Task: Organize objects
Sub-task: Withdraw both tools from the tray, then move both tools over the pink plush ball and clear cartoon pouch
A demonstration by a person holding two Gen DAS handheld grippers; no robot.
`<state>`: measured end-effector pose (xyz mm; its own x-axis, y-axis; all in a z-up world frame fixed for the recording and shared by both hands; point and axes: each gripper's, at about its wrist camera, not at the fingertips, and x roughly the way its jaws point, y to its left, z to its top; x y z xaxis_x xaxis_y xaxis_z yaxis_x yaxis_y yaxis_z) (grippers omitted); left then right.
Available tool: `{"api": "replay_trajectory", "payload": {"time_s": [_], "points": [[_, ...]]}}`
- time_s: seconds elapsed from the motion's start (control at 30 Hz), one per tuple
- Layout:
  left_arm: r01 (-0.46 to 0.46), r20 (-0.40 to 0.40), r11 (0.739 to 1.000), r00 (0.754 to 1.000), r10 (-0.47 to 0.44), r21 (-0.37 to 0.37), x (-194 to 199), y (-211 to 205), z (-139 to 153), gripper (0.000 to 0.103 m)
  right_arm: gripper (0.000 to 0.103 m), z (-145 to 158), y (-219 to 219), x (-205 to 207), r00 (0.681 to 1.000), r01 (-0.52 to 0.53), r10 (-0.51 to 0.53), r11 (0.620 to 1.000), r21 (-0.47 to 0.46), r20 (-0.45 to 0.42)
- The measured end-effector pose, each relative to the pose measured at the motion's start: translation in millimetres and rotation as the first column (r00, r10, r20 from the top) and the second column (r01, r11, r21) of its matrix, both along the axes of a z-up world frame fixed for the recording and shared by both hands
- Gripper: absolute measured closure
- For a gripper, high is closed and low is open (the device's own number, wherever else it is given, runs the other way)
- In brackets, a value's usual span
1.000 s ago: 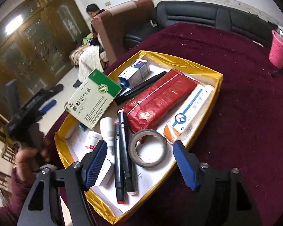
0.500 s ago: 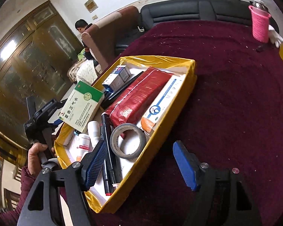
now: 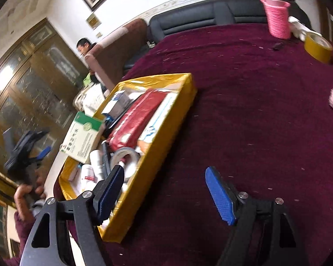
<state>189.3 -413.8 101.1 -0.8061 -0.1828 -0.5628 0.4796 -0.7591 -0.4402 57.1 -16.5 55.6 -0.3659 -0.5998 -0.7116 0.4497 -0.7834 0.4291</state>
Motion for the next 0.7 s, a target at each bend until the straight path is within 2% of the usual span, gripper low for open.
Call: {"api": "replay_trajectory", "payload": {"time_s": [0.07, 0.17, 0.3, 0.4, 0.5, 0.6, 0.67, 0.7], "points": [[0.056, -0.025, 0.998, 0.998, -0.057, -0.039, 3.9, 23.3, 14.1, 0.009, 0.022, 0.7, 11.8, -3.4, 1.000, 0.024, -0.024, 1.000, -0.004, 0.002], [0.147, -0.056, 0.986, 0.987, -0.152, -0.082, 7.3, 59.7, 31.5, 0.009, 0.022, 15.3, 29.3, -7.8, 0.998, 0.052, -0.052, 0.998, 0.020, -0.040], [0.228, -0.088, 0.965, 0.967, -0.241, -0.131, 25.3, 100.0, 51.2, 0.009, 0.022, 70.2, 53.0, -23.9, 0.990, 0.068, -0.065, 0.997, 0.024, -0.123], [0.231, -0.080, 0.949, 0.964, -0.252, -0.212, 49.5, 110.6, 69.1, 0.009, 0.022, 137.6, 62.7, -41.0, 0.974, 0.083, -0.071, 0.996, 0.044, -0.217], [0.170, -0.100, 0.941, 0.973, -0.207, -0.291, 78.5, 106.7, 87.9, 0.009, 0.021, 217.2, 61.8, -58.6, 0.948, 0.100, -0.055, 0.987, 0.127, -0.313], [0.098, -0.136, 0.946, 0.980, -0.146, -0.309, 106.5, 92.1, 102.3, 0.007, 0.020, 301.5, 55.1, -80.7, 0.923, 0.151, -0.074, 0.972, 0.178, -0.378], [0.057, -0.152, 0.949, 0.982, -0.108, -0.309, 121.2, 82.4, 109.5, 0.007, 0.019, 359.4, 43.1, -94.5, 0.894, 0.207, -0.093, 0.953, 0.219, -0.438], [0.027, -0.165, 0.951, 0.983, -0.081, -0.308, 131.5, 76.6, 113.1, 0.006, 0.015, 384.1, 34.2, -101.3, 0.890, 0.211, -0.085, 0.948, 0.240, -0.447]]}}
